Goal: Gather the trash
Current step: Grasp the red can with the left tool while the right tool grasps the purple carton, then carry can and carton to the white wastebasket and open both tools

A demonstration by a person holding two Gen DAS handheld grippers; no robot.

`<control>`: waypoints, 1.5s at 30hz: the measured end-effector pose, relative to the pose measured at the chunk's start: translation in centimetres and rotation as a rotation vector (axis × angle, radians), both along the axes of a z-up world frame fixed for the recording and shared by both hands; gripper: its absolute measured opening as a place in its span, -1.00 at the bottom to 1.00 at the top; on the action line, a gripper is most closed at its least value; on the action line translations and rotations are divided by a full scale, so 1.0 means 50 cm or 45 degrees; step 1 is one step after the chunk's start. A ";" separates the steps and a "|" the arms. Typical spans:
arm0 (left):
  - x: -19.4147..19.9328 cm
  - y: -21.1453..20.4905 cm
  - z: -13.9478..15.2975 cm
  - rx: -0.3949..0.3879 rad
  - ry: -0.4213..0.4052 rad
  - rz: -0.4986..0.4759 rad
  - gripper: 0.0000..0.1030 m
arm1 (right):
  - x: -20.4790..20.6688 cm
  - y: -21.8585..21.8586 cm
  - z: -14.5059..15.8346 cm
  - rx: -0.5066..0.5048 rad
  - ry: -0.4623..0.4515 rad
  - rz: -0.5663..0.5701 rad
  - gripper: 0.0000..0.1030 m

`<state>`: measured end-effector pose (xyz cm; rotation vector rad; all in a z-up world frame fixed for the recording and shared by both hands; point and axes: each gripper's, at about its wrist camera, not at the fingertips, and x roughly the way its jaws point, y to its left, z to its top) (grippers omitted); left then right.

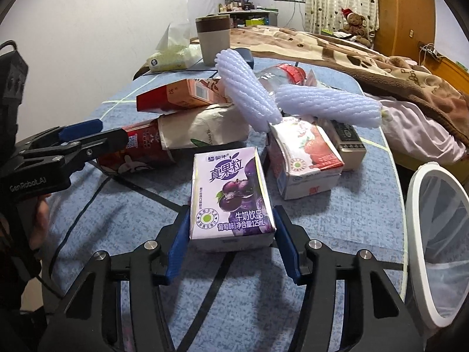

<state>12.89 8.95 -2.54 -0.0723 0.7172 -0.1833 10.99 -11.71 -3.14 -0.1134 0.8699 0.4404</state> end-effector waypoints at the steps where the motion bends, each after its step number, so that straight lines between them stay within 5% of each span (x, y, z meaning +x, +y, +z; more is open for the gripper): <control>1: 0.003 -0.001 -0.002 0.002 0.002 -0.014 0.59 | -0.005 -0.006 0.002 0.000 0.002 -0.004 0.09; 10: 0.027 -0.027 -0.014 0.006 0.039 -0.220 0.60 | -0.001 -0.013 0.005 0.003 0.006 -0.029 0.09; 18: -0.011 -0.075 -0.015 0.119 0.043 -0.337 0.60 | -0.005 -0.028 0.010 0.021 -0.002 -0.051 0.09; 21: 0.002 -0.089 -0.030 0.204 0.068 -0.310 0.57 | 0.000 -0.024 0.011 0.025 -0.004 -0.058 0.09; 24: 0.011 -0.092 -0.041 0.216 0.099 -0.253 0.13 | -0.003 -0.025 0.016 0.029 -0.019 -0.062 0.09; 45: -0.118 -0.132 -0.005 0.018 0.109 -0.070 0.07 | -0.039 -0.102 0.042 0.087 -0.097 -0.114 0.09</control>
